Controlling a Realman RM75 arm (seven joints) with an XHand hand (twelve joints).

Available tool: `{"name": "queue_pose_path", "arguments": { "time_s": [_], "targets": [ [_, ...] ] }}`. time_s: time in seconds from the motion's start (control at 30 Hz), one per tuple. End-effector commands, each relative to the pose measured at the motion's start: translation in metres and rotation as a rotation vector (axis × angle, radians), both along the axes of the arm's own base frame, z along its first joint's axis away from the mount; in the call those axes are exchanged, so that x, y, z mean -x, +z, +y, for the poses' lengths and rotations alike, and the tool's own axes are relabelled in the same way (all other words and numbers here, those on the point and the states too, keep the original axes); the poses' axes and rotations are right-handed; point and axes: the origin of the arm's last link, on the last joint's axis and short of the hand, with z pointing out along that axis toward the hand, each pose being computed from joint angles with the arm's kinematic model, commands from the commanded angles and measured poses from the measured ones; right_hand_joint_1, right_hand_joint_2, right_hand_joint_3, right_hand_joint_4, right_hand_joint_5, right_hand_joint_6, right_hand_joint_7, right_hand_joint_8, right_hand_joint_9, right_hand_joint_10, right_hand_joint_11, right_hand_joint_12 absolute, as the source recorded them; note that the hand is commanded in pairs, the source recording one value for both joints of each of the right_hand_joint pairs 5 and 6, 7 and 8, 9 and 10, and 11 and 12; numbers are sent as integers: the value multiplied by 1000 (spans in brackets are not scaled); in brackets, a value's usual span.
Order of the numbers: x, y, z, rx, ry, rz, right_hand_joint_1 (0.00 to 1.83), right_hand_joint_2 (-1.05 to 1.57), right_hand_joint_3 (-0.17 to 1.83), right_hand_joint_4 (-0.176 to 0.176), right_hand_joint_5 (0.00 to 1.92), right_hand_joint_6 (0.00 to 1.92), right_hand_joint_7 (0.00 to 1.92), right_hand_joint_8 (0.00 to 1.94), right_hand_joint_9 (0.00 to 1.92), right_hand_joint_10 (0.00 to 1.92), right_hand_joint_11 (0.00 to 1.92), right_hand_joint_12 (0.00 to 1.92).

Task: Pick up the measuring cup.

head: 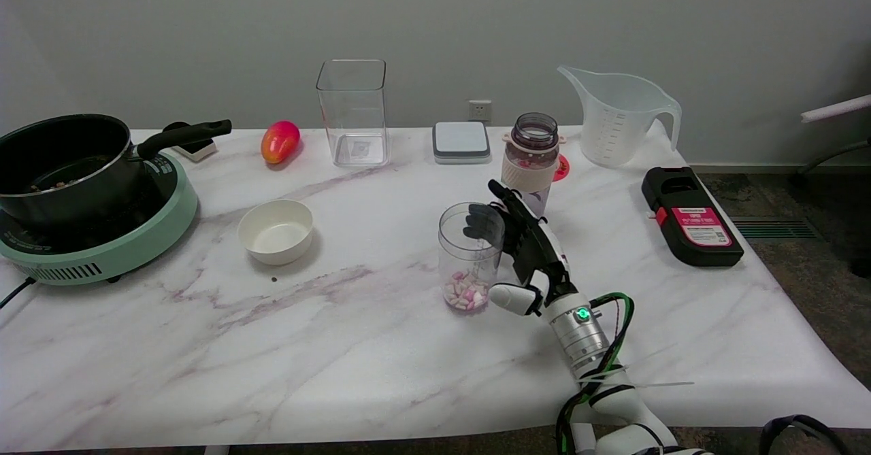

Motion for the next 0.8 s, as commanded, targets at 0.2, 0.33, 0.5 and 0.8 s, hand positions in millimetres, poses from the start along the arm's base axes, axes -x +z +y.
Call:
{"name": "queue_pose_path", "arguments": {
  "time_s": [0.2,0.33,0.5,0.8],
  "targets": [
    [-6,-6,-10,-27,1,-5,1209,-682,1186,0,191,191,560,560,571,571,619,619],
    [-6,-7,-9,-29,0,-6,1210,-660,1165,0,192,192,562,562,571,571,618,618],
    [-7,-8,-9,-32,1,-12,1222,-579,1140,0,197,197,570,570,576,576,617,617],
    [-6,-12,-5,-48,-6,-7,1241,-574,1195,0,232,232,588,588,587,587,617,617]
  ]
}}
